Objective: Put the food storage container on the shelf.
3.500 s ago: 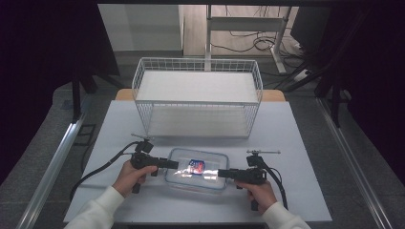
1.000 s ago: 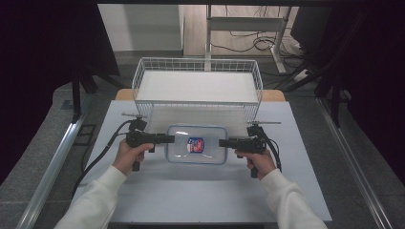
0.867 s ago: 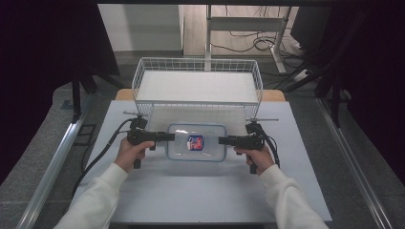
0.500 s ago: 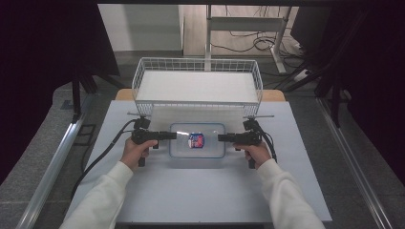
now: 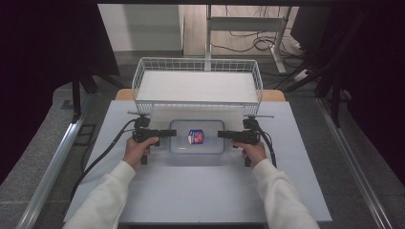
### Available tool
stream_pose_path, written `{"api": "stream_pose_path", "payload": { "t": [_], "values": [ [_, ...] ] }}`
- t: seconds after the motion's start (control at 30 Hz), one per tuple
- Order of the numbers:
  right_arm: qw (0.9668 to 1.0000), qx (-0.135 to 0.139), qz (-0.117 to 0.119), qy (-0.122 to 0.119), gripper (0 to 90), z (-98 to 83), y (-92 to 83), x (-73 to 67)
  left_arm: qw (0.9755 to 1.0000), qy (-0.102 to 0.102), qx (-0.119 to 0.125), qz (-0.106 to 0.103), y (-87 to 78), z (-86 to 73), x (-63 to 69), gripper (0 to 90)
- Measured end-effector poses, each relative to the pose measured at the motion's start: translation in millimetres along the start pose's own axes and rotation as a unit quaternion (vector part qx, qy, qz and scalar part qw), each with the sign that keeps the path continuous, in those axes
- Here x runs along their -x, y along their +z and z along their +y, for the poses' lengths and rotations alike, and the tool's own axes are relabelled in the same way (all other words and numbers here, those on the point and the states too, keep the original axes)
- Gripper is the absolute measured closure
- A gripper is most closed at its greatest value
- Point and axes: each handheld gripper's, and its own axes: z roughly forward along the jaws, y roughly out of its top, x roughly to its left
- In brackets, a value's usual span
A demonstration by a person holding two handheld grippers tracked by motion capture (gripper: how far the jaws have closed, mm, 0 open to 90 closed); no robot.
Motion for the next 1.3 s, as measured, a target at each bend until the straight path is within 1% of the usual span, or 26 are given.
{"api": "stream_pose_path", "payload": {
  "t": [0.07, 0.1, 0.13, 0.17, 0.2, 0.27, 0.37, 0.43, 0.47, 0.5, 0.53, 0.57, 0.63, 0.67, 0.7, 0.73, 0.83, 0.87, 0.9, 0.97, 1.03, 1.07, 1.13, 1.17, 1.23, 1.3],
  "values": [
    [0.9999, 0.008, -0.013, 0.002, 50.1, -0.4, 1.8, -1.1, 1.0, -0.005, 0.001, 0.002, 1.5, 0.2, -1.3, 48.3],
    [0.9997, 0.011, -0.019, 0.002, 52.5, -0.7, 3.1, -1.5, 1.0, -0.006, -0.001, 0.005, 2.5, 0.1, -1.7, 47.9],
    [0.9997, 0.008, -0.022, 0.002, 50.2, -1.1, 4.5, -2.0, 0.9999, -0.007, -0.003, 0.008, 3.4, 0.0, -2.6, 47.0],
    [0.9996, 0.009, -0.027, 0.0, 50.0, -2.2, 6.5, -3.0, 1.0, -0.005, -0.002, 0.008, 3.5, 0.0, -4.1, 46.9],
    [0.9995, 0.014, -0.03, -0.002, 50.3, -2.4, 6.8, -3.6, 1.0, -0.005, -0.001, 0.003, 3.7, -0.1, -4.5, 46.9],
    [0.9992, 0.021, -0.035, -0.004, 50.1, -2.7, 7.6, -4.7, 1.0, -0.005, 0.002, 0.006, 3.7, 0.2, -4.6, 46.9],
    [0.9987, 0.028, -0.041, -0.004, 48.6, -3.9, 8.0, -7.1, 0.9998, -0.003, 0.01, 0.015, 3.8, 0.3, -4.2, 45.8],
    [0.9978, 0.039, -0.053, -0.011, 45.3, -4.5, 6.5, -10.1, 0.9997, -0.002, 0.017, 0.018, 2.2, -0.1, -2.1, 42.8],
    [0.997, 0.044, -0.061, -0.016, 43.8, -4.8, 4.7, -12.5, 0.9993, 0.008, 0.02, 0.03, -1.0, -0.2, -1.0, 41.2],
    [0.9962, 0.049, -0.066, -0.027, 42.4, -5.5, 1.7, -16.2, 0.9988, 0.018, 0.023, 0.038, -4.6, -0.3, -0.4, 39.3],
    [0.9954, 0.051, -0.07, -0.041, 42.4, -6.4, -1.4, -19.4, 0.9986, 0.021, 0.029, 0.037, -6.9, -0.4, 1.0, 38.2],
    [0.9946, 0.052, -0.071, -0.054, 42.4, -7.3, -4.0, -22.0, 0.9982, 0.023, 0.034, 0.045, -11.0, -1.2, 4.4, 37.3],
    [0.9921, 0.048, -0.077, -0.087, 42.4, -10.8, -10.9, -30.2, 0.9965, 0.054, 0.029, 0.057, -20.6, -2.9, 10.0, 36.0],
    [0.9901, 0.044, -0.081, -0.105, 42.4, -13.0, -14.2, -34.8, 0.9955, 0.066, 0.031, 0.061, -25.5, -5.1, 14.7, 35.6],
    [0.987, 0.043, -0.086, -0.129, 42.6, -16.8, -18.8, -40.6, 0.9944, 0.08, 0.026, 0.064, -29.8, -7.2, 18.1, 34.9],
    [0.9849, 0.042, -0.089, -0.143, 42.7, -20.2, -22.3, -44.8, 0.994, 0.084, 0.027, 0.065, -32.0, -9.3, 21.6, 34.7],
    [0.9796, 0.034, -0.094, -0.174, 43.0, -30.9, -31.4, -54.8, 0.9921, 0.105, 0.024, 0.064, -41.4, -18.5, 33.9, 33.7],
    [0.9783, 0.033, -0.095, -0.181, 42.9, -33.8, -33.5, -56.8, 0.991, 0.115, 0.022, 0.063, -44.9, -22.6, 38.9, 33.3],
    [0.9767, 0.032, -0.096, -0.189, 43.0, -38.5, -36.9, -60.0, 0.9906, 0.12, 0.022, 0.063, -46.8, -25.3, 41.8, 32.9],
    [0.975, 0.028, -0.096, -0.199, 43.0, -44.9, -41.6, -64.5, 0.9882, 0.136, 0.016, 0.068, -51.2, -32.8, 48.5, 32.6],
    [0.9726, 0.022, -0.096, -0.211, 43.0, -53.7, -46.1, -69.8, 0.9842, 0.156, 0.008, 0.083, -54.2, -42.7, 55.3, 32.3],
    [0.9728, 0.017, -0.093, -0.211, 43.0, -58.1, -47.6, -72.2, 0.9821, 0.166, 0.003, 0.089, -55.1, -46.9, 58.0, 32.1],
    [0.9709, 0.006, -0.095, -0.22, 42.7, -65.8, -48.6, -75.8, 0.979, 0.178, -0.003, 0.099, -56.7, -54.3, 62.0, 31.7],
    [0.9697, 0.0, -0.098, -0.224, 42.5, -69.9, -48.3, -77.9, 0.9777, 0.183, -0.007, 0.103, -57.1, -58.5, 64.1, 31.4],
    [0.9678, -0.009, -0.099, -0.232, 43.2, -76.4, -46.3, -81.3, 0.9732, 0.2, -0.018, 0.112, -57.0, -66.0, 67.7, 30.9],
    [0.9667, -0.017, -0.098, -0.236, 45.8, -80.3, -42.8, -84.4, 0.9699, 0.212, -0.029, 0.117, -56.8, -71.6, 70.0, 30.6]
  ]
}}
